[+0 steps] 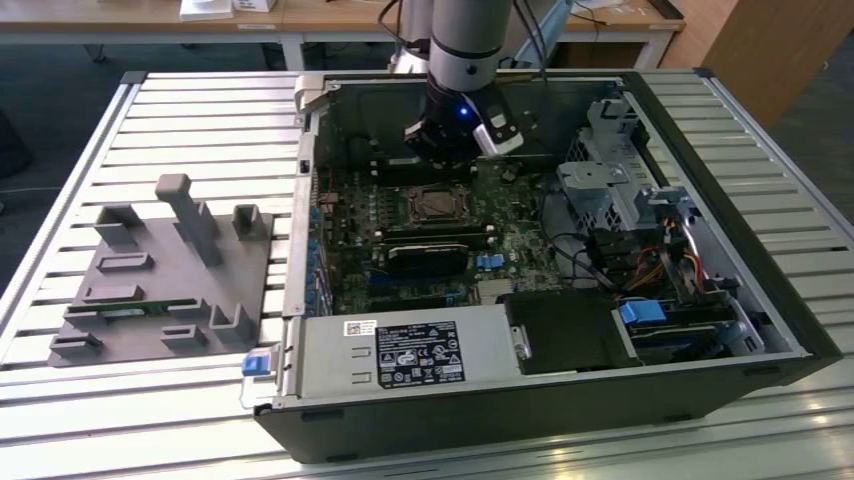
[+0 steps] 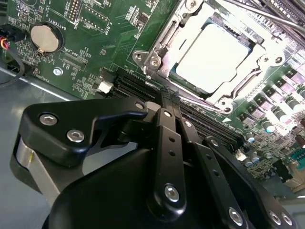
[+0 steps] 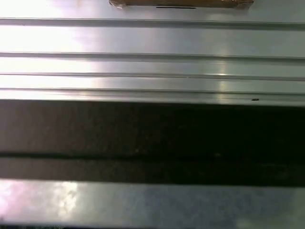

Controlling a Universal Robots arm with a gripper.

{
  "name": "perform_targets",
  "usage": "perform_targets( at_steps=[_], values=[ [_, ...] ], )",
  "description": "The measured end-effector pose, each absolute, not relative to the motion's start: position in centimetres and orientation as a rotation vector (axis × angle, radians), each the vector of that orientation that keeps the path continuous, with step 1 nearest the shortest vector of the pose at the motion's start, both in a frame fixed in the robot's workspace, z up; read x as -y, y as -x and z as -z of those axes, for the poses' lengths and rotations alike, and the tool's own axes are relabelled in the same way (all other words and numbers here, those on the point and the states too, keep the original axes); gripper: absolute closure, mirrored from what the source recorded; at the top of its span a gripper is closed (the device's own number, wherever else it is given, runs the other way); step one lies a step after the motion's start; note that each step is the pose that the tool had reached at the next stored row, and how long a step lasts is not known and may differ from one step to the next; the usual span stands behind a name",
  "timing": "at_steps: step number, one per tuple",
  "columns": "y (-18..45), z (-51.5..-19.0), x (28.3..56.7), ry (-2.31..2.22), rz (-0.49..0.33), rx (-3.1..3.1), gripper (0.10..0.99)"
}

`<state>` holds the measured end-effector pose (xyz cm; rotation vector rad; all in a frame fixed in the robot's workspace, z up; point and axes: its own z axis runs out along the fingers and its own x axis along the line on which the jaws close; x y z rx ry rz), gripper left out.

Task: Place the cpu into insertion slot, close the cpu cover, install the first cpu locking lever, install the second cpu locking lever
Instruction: 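Install the first cpu locking lever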

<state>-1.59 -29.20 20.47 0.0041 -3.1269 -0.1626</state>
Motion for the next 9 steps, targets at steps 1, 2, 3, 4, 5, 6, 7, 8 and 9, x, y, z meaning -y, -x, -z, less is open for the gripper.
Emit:
perform_targets(
  at_steps=[1, 2, 3, 4, 5, 6, 7, 8, 9],
  values=[
    [1.59, -20.41, 29.20, -0.004, 0.160, 3.127, 0.980],
    [1.58, -20.34, 29.21, -0.004, 0.157, 3.127, 0.980],
    [1.57, -20.28, 29.21, -0.004, 0.155, 3.127, 0.980],
    [1.55, -20.22, 29.20, -0.004, 0.152, 3.127, 0.980],
    [1.54, -20.16, 29.20, -0.004, 0.150, 3.127, 0.980],
    [1.52, -20.10, 29.20, -0.004, 0.149, 3.127, 0.980],
    [1.50, -20.03, 29.20, -0.004, 0.147, 3.128, 0.980],
    [1.48, -19.97, 29.21, -0.004, 0.145, 3.128, 0.980],
    [1.46, -19.92, 29.21, -0.004, 0.143, 3.127, 0.980]
  ],
)
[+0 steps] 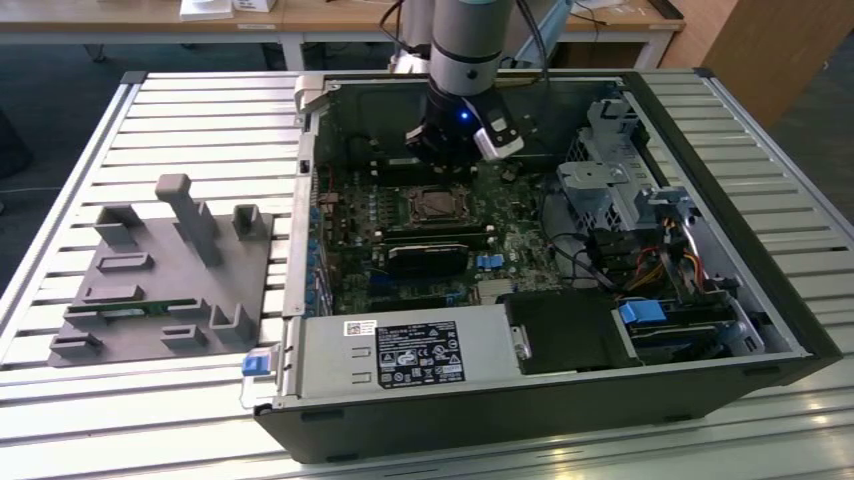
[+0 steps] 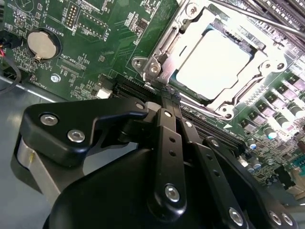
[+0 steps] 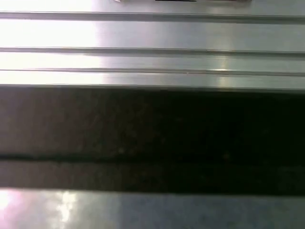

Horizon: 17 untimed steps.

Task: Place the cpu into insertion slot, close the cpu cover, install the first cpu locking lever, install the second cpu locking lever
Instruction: 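Install the first cpu locking lever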

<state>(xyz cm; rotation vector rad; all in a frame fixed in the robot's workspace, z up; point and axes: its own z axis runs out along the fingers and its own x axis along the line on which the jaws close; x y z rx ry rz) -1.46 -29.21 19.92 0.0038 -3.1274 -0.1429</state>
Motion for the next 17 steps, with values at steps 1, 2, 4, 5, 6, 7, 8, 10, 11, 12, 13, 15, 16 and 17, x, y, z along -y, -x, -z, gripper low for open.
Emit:
perform_targets(
  at_steps=[1, 2, 4, 5, 6, 7, 8, 10, 11, 12, 13, 15, 16, 17],
  values=[
    [1.45, -19.87, 29.22, -0.004, 0.141, 3.127, 0.980],
    [1.43, -19.82, 29.22, -0.004, 0.140, 3.127, 0.980],
    [1.39, -19.76, 29.22, -0.004, 0.139, 3.128, 0.980],
    [1.38, -19.75, 29.21, -0.004, 0.140, 3.128, 0.980],
    [1.37, -19.73, 29.20, -0.004, 0.141, 3.128, 0.980],
    [1.36, -19.74, 29.20, -0.004, 0.140, 3.128, 0.980],
    [1.35, -19.76, 29.20, -0.004, 0.141, 3.128, 0.980],
    [1.28, -19.72, 29.16, -0.004, 0.145, 3.130, 0.980],
    [1.27, -19.77, 29.17, -0.004, 0.142, 3.129, 0.980],
    [1.27, -19.82, 29.19, -0.004, 0.141, 3.128, 0.980],
    [1.26, -19.85, 29.20, -0.004, 0.139, 3.128, 0.980],
    [1.22, -19.87, 29.20, -0.004, 0.138, 3.128, 0.980],
    [1.20, -19.88, 29.20, -0.004, 0.137, 3.128, 0.980],
    [1.18, -19.90, 29.20, -0.004, 0.136, 3.128, 0.980]
  ],
)
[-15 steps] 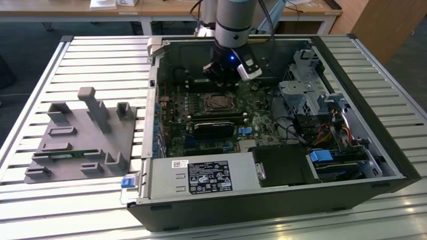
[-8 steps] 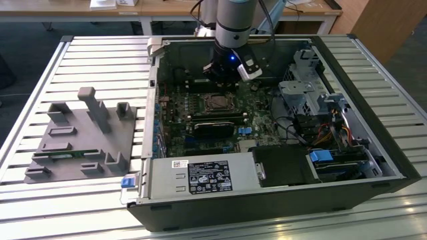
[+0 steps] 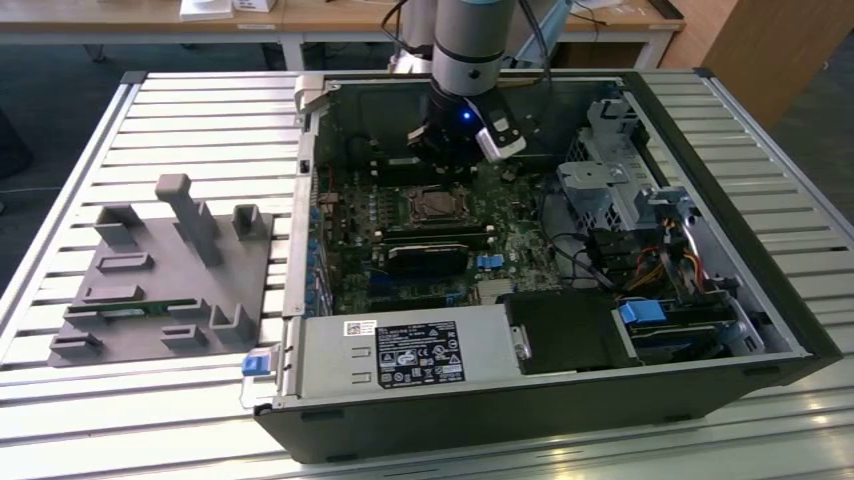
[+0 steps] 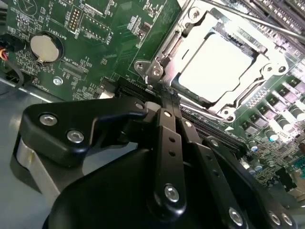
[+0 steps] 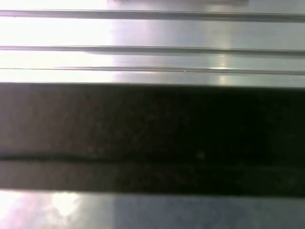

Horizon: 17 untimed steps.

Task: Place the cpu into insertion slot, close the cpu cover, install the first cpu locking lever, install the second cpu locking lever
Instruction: 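Install the first cpu locking lever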

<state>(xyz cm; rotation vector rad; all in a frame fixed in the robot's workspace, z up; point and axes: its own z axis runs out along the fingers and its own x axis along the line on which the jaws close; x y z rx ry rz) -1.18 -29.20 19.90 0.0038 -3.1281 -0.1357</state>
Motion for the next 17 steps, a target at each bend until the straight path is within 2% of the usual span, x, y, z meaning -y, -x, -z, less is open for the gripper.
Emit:
perform_targets(
  at_steps=[17],
  values=[
    [1.11, -20.13, 29.19, -0.003, 0.097, 3.130, 0.980]
  ],
)
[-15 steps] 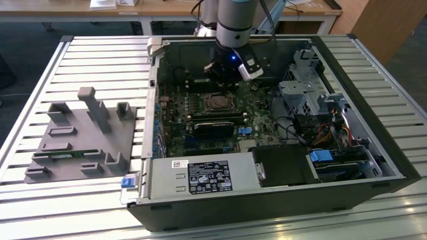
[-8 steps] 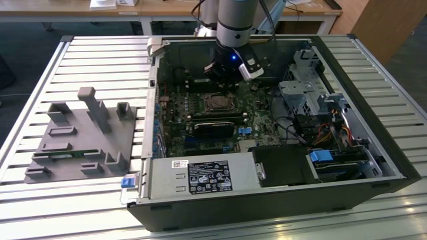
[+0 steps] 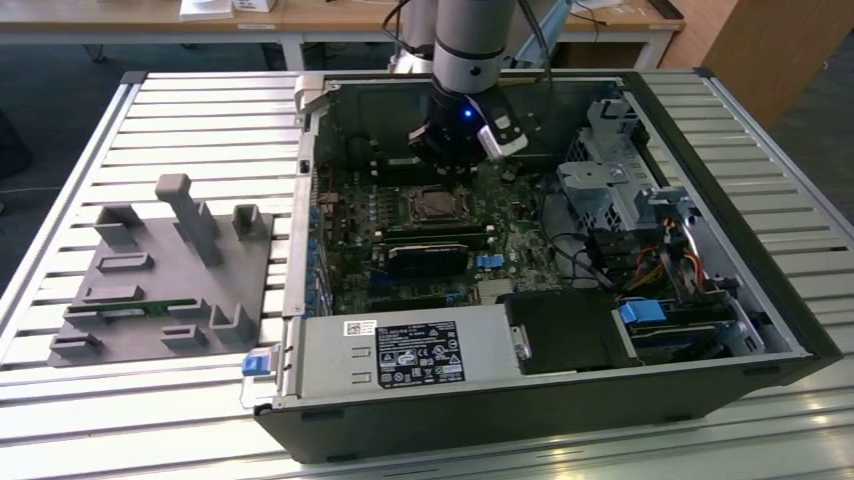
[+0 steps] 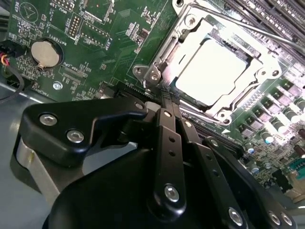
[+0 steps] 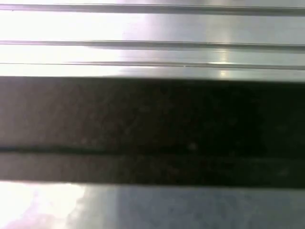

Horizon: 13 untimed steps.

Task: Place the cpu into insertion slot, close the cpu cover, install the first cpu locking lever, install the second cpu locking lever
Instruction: 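Install the first cpu locking lever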

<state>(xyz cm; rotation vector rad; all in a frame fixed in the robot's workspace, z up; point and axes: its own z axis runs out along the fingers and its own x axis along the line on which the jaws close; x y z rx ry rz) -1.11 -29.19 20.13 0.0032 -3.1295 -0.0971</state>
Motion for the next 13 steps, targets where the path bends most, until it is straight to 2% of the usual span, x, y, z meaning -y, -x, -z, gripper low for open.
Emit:
perform_targets(
  at_steps=[13],
  values=[
    [1.33, -20.96, 29.19, -0.004, 0.158, 3.127, 0.980]
  ],
)
